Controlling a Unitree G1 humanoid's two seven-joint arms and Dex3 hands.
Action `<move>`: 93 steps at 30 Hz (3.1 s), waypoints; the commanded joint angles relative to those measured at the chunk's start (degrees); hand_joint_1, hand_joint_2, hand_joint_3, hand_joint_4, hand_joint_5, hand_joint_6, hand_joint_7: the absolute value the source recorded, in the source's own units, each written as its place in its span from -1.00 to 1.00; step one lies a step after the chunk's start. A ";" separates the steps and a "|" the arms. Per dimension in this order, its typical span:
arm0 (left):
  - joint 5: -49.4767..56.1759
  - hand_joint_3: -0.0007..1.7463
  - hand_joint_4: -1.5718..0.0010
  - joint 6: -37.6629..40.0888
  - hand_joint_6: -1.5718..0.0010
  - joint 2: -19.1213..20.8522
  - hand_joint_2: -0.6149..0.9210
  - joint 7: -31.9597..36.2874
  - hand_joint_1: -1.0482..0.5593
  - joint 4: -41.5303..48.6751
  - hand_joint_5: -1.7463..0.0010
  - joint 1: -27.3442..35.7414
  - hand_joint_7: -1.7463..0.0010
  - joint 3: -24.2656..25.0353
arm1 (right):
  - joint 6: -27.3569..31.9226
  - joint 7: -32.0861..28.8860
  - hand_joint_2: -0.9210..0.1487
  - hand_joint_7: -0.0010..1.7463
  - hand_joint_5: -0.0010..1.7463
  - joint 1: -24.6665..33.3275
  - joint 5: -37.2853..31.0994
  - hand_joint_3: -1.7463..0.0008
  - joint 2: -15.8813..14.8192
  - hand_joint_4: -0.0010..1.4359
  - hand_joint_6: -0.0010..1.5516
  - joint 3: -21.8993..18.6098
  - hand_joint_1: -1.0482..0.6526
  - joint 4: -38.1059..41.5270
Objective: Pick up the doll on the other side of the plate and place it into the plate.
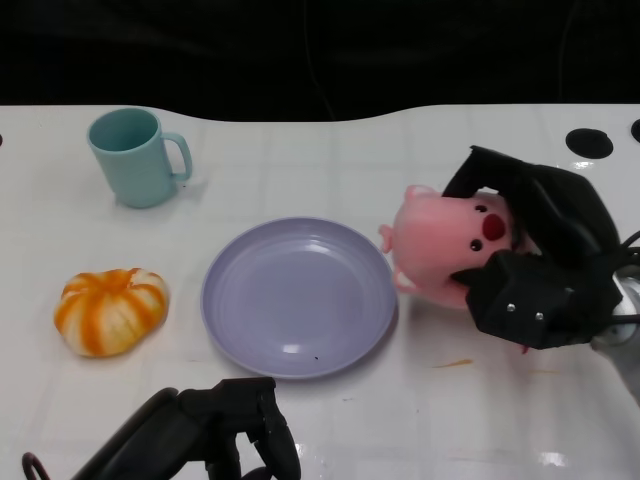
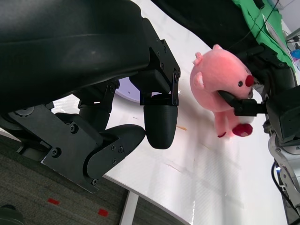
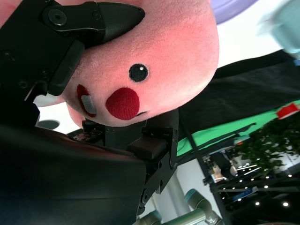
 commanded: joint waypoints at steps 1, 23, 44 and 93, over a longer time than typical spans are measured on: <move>0.50 0.36 0.11 -0.30 0.17 0.09 0.48 0.57 0.11 0.67 -1.00 0.04 -0.65 -0.25 | -1.20 0.08 0.05 1.00 1.00 -2.65 0.50 -0.55 1.30 0.25 -0.08 -0.04 0.10 -1.10; 4.82 0.38 0.11 3.36 0.19 -1.84 0.45 1.15 0.14 -0.29 -1.00 -2.29 -0.71 -5.14 | 2.22 3.06 0.23 1.00 1.00 -14.84 -4.48 -0.64 14.19 0.35 -0.05 7.70 -0.01 3.36; 5.34 0.41 0.11 3.15 0.18 -2.15 0.43 1.12 0.14 -0.31 -1.00 -2.49 -0.71 -5.47 | 12.05 25.35 -0.99 -0.99 -0.45 -19.00 -5.90 0.86 13.36 -0.86 -0.53 13.02 -0.54 2.20; 4.46 0.41 0.13 2.39 0.20 -1.28 0.45 0.68 0.14 1.56 -1.00 -3.73 -0.71 -4.27 | 6.70 39.93 -1.00 -0.82 -0.56 4.09 11.45 0.85 -6.34 -0.59 -0.54 -0.06 -0.45 -32.50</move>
